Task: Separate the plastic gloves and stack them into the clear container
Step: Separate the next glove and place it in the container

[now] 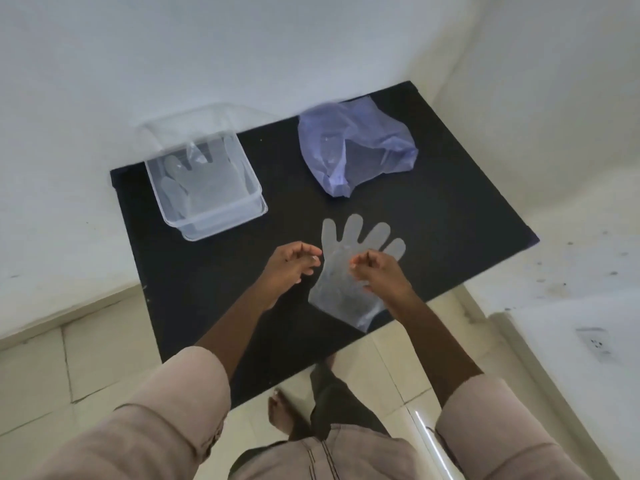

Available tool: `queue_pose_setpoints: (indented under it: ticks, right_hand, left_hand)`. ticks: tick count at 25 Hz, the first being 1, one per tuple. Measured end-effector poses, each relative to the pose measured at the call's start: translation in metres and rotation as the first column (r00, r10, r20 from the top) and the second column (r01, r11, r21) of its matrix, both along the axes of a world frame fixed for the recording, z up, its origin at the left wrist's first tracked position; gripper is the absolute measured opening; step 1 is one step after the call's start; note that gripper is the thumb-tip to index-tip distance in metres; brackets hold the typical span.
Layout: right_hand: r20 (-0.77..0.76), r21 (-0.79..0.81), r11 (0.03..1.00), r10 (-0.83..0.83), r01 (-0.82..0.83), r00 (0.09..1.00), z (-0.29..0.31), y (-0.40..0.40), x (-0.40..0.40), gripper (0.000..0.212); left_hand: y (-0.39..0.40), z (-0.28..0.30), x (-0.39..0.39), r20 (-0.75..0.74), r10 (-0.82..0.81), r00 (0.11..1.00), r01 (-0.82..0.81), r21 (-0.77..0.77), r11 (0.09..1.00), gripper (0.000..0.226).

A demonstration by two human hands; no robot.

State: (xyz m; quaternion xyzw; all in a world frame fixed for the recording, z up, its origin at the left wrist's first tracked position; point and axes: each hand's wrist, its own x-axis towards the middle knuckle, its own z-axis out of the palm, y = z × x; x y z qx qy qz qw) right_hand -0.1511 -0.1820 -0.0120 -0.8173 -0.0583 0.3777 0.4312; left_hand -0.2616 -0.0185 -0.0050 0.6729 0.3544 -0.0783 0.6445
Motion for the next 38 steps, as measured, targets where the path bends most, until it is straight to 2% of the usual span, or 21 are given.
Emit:
queue_pose_setpoints:
  ticks: [3, 5, 8, 10, 12, 15, 18, 20, 23, 26, 28, 30, 35, 38]
  right_hand:
    - [0.035, -0.043, 0.993, -0.106, 0.108, 0.994, -0.016, -0.031, -0.023, 0.003]
    - [0.104, -0.177, 0.974, -0.126, 0.143, 0.986, -0.031, -0.043, -0.034, 0.007]
    - [0.199, -0.447, 0.885, -0.044, 0.130, 0.979, -0.051, -0.048, -0.050, 0.024]
    - [0.217, -0.511, 0.852, -0.004, 0.117, 0.976, -0.054, -0.046, -0.057, 0.028]
    - [0.218, -0.491, 0.858, -0.045, 0.149, 0.975, -0.058, -0.041, -0.060, 0.029]
    - [0.204, -0.370, 0.885, -0.220, 0.283, 0.954, -0.062, -0.040, -0.061, 0.029]
    - [0.071, -0.218, 0.866, -0.446, 0.450, 0.892, -0.061, -0.042, -0.059, 0.027]
    - [-0.025, -0.164, 0.826, -0.549, 0.539, 0.835, -0.052, -0.044, -0.055, 0.024]
    - [-0.165, -0.115, 0.789, -0.614, 0.604, 0.771, -0.039, -0.048, -0.048, 0.017]
    - [-0.185, -0.129, 0.795, -0.607, 0.593, 0.773, -0.036, -0.054, -0.042, 0.009]
    - [-0.127, -0.168, 0.827, -0.558, 0.536, 0.820, -0.042, -0.057, -0.043, 0.008]
    - [-0.088, -0.215, 0.846, -0.514, 0.487, 0.854, -0.049, -0.060, -0.047, 0.014]
    - [-0.080, -0.269, 0.866, -0.457, 0.422, 0.886, -0.059, -0.063, -0.052, 0.019]
    - [0.014, -0.239, 0.916, -0.329, 0.322, 0.944, -0.060, -0.063, -0.053, 0.018]
  left_hand:
    - [-0.018, -0.014, -0.019, -0.028, 0.039, 0.999, -0.039, -0.010, 0.999, 0.015]
    - [-0.024, -0.020, -0.027, -0.055, 0.047, 0.997, -0.047, 0.000, 0.999, 0.016]
    - [-0.027, -0.029, -0.038, -0.089, 0.054, 0.995, -0.052, 0.017, 0.998, 0.015]
    - [-0.030, -0.033, -0.043, -0.107, 0.058, 0.993, -0.055, 0.027, 0.998, 0.014]
    - [-0.031, -0.035, -0.046, -0.116, 0.060, 0.991, -0.056, 0.035, 0.998, 0.015]
    - [-0.032, -0.043, -0.050, -0.127, 0.061, 0.990, -0.051, 0.079, 0.996, 0.014]
    - [-0.036, -0.055, -0.058, -0.154, 0.086, 0.984, -0.031, 0.331, 0.943, 0.015]
    - [-0.045, -0.061, -0.061, -0.161, -0.018, 0.987, 0.093, 0.470, 0.878, 0.027]
    - [-0.060, -0.066, -0.058, -0.146, -0.061, 0.987, 0.129, 0.518, 0.845, 0.046]
    - [-0.067, -0.074, -0.050, -0.146, 0.086, 0.985, -0.002, 0.496, 0.868, 0.050]
    - [-0.065, -0.076, -0.042, -0.176, 0.161, 0.971, -0.057, 0.483, 0.874, 0.038]
    - [-0.059, -0.075, -0.031, -0.250, 0.165, 0.954, -0.030, 0.467, 0.884, 0.024]
    - [-0.049, -0.074, -0.012, -0.406, 0.139, 0.903, 0.022, 0.368, 0.930, 0.018]
    - [-0.049, -0.071, -0.008, -0.387, 0.199, 0.900, -0.110, 0.240, 0.964, 0.022]
